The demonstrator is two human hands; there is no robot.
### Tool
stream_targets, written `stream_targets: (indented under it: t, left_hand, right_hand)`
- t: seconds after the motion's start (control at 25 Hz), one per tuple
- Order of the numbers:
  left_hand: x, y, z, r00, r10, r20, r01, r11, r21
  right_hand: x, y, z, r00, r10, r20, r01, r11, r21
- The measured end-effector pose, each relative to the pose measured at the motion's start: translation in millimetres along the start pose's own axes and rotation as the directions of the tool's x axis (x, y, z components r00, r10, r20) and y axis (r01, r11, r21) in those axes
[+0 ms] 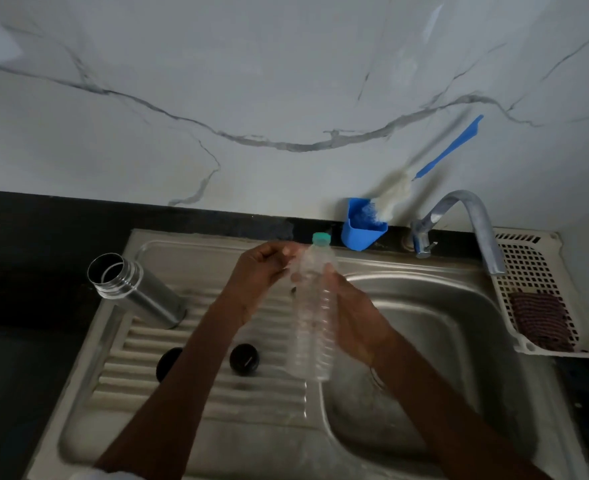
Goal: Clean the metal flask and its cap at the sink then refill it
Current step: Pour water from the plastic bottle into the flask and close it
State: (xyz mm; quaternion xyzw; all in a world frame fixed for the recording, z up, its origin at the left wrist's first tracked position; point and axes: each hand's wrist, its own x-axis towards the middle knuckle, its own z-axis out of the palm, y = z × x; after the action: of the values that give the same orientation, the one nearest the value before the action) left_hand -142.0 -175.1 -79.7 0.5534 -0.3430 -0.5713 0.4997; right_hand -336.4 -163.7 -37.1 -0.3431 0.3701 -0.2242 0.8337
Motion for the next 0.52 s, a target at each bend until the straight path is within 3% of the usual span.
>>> stream_targets:
  t: [0.04, 0.08, 0.12, 0.16, 0.2, 0.28, 0.36, 0.44, 0.52]
  left_hand:
    - [13, -12, -13, 0.997, 0.033, -0.075, -0.003, 0.933, 0.36]
    - [23, -26, -26, 0.993, 0.061, -0.097, 0.021, 0.732, 0.68]
    - [29, -41, -38, 0.994, 0.059, -0.088, 0.047, 0.499, 0.865]
    - [32, -54, -47, 0.996, 0.04, -0.081, 0.064, 0.326, 0.943]
    - [33, -65, -53, 0.997, 0.033, -0.073, 0.063, 0.241, 0.969]
    - [33, -78, -58, 0.997, 0.041, -0.063, 0.05, 0.272, 0.961]
    - [34, -83, -59, 0.996, 0.045, -0.078, 0.06, 0.309, 0.949]
    - [35, -84, -58, 0.996, 0.027, -0.086, 0.074, 0.298, 0.952]
    - [34, -83, -57, 0.997, 0.023, -0.08, 0.07, 0.292, 0.954]
  right_hand:
    - [11, -13, 0, 0.986, -0.088, -0.141, 0.049, 0.965, -0.257]
    - [22, -26, 2, 0.946, -0.218, -0.24, 0.087, 0.884, -0.459]
    - [36, -38, 1, 0.883, -0.353, -0.309, 0.117, 0.804, -0.583]
    - [52, -49, -1, 0.813, -0.468, -0.345, 0.139, 0.733, -0.666]
    - [70, -57, -5, 0.744, -0.564, -0.358, 0.144, 0.659, -0.738]
    - [102, -68, -15, 0.661, -0.678, -0.323, 0.082, 0.492, -0.866]
    - [125, -71, -21, 0.657, -0.693, -0.298, -0.021, 0.379, -0.925]
    - [138, -67, -25, 0.656, -0.697, -0.288, -0.078, 0.317, -0.945]
    - [144, -64, -26, 0.633, -0.708, -0.312, -0.081, 0.34, -0.937]
